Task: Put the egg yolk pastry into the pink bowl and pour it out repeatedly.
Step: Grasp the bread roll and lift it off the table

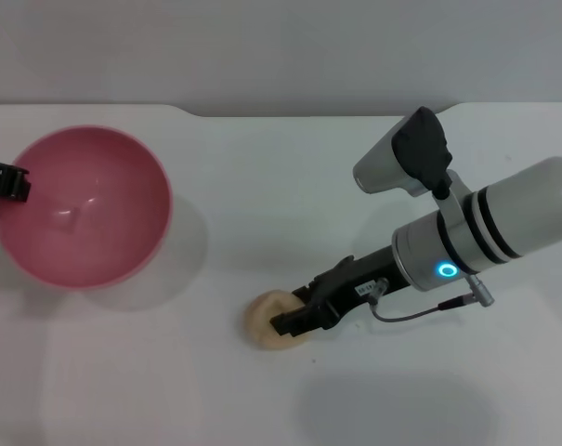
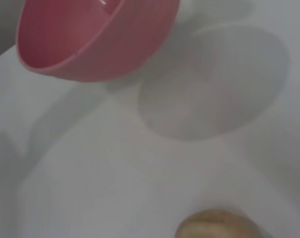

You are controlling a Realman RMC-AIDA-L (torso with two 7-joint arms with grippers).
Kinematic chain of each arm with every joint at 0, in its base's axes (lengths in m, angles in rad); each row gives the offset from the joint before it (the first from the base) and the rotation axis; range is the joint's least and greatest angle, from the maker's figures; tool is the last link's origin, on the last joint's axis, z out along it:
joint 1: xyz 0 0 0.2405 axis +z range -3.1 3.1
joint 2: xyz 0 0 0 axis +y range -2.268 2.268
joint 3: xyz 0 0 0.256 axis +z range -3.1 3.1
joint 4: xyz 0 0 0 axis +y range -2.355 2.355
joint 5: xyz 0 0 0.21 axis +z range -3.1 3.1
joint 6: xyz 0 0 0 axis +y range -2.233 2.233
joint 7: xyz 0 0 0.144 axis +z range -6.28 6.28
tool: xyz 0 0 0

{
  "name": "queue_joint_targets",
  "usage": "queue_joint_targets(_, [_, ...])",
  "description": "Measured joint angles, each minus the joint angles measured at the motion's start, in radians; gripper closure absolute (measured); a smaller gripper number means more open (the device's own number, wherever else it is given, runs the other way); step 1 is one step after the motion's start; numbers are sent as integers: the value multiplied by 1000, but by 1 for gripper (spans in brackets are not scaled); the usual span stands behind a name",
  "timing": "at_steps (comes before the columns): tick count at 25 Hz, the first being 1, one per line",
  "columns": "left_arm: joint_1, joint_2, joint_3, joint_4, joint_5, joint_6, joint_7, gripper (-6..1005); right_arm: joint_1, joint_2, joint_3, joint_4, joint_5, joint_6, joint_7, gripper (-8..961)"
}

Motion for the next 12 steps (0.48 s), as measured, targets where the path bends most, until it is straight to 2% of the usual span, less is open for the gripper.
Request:
queue_joint_targets(1, [-2,0,3,-1,0,0,0,1000,0,0,0,4,0,1,0,265])
queue_joint_targets(7, [-9,-1,22,-6,0,0,1,1000,-2,-1,0,9,2,-10,1,485])
queue_joint_targets(12, [-13,-2,51,-10,0,-3,1,1000,-18,-6,22,1,2,-34,1,596])
